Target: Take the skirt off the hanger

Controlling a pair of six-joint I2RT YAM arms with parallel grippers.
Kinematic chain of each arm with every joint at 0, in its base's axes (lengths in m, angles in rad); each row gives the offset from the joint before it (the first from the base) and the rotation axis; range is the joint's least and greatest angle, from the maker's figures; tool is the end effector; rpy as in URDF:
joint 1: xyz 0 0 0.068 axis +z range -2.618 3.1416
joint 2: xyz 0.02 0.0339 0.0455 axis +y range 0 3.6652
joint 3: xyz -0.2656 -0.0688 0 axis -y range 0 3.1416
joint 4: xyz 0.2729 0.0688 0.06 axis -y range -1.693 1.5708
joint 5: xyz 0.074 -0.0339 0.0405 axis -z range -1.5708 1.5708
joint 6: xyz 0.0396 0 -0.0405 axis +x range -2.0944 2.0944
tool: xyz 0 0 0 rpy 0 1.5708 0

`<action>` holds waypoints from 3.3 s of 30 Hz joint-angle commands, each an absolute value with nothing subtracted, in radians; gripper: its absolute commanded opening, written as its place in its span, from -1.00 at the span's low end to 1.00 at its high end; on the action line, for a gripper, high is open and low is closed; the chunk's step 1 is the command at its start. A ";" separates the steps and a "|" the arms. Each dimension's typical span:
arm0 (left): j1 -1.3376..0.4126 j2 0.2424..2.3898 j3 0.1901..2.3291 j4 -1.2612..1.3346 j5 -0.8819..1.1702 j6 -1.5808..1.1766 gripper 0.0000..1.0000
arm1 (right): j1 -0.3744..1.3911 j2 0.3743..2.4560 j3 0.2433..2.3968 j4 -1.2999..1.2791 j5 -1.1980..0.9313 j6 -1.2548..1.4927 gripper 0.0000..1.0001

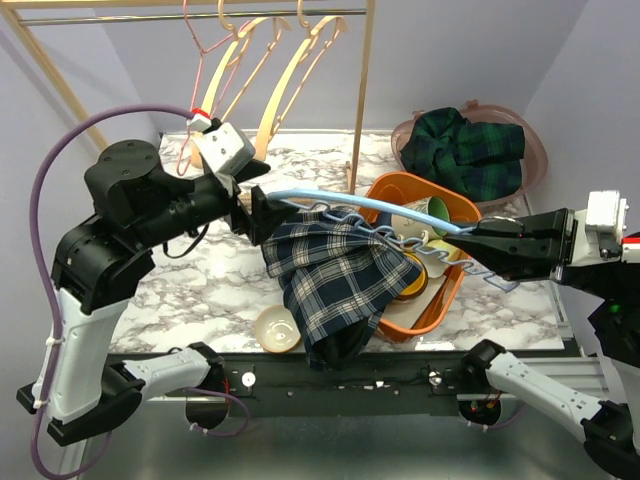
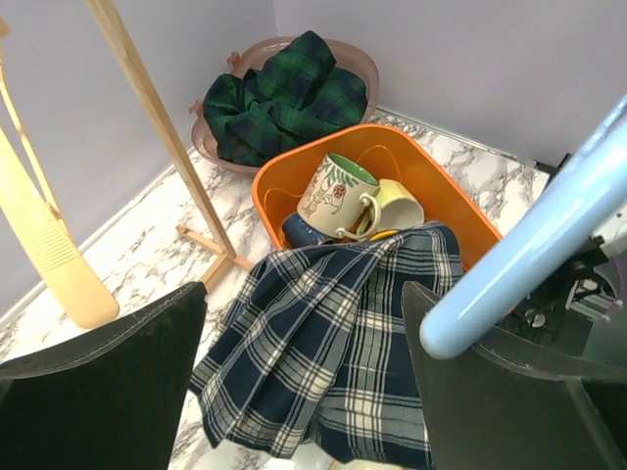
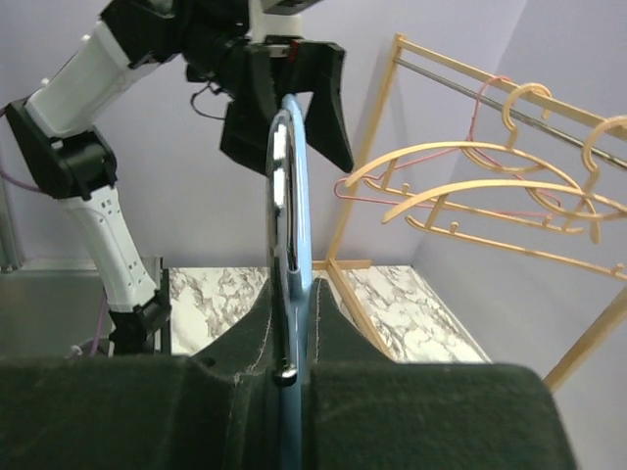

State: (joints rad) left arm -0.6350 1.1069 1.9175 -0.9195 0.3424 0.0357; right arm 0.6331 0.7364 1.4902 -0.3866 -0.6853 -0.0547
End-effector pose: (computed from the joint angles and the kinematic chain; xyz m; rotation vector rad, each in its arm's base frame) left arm 0.1180 -0.1035 0.5780 0.8117 1.5249 -0.7338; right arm 0.0487 0.0668 0.5600 -0.9851 0.9138 0.9029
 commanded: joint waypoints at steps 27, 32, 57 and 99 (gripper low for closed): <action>-0.626 1.069 1.830 -1.017 0.712 0.179 0.62 | 0.644 1.003 1.595 -0.408 -0.979 0.063 -0.99; -0.626 1.048 1.821 -1.006 0.655 0.173 -0.60 | 0.644 1.025 1.608 -0.406 -0.992 0.060 -0.99; -0.626 0.721 1.741 -0.720 -0.020 0.005 -1.00 | 0.644 0.833 1.362 -0.471 -0.115 0.258 1.00; -0.626 0.821 1.612 -0.529 -0.971 0.163 -1.00 | 0.788 1.338 1.278 -0.549 -0.275 -0.121 -0.67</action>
State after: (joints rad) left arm -0.6285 0.8131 1.6058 -0.4145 -0.9550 0.2077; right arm 0.7799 1.3804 1.2236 -0.5076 -0.3523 -0.1360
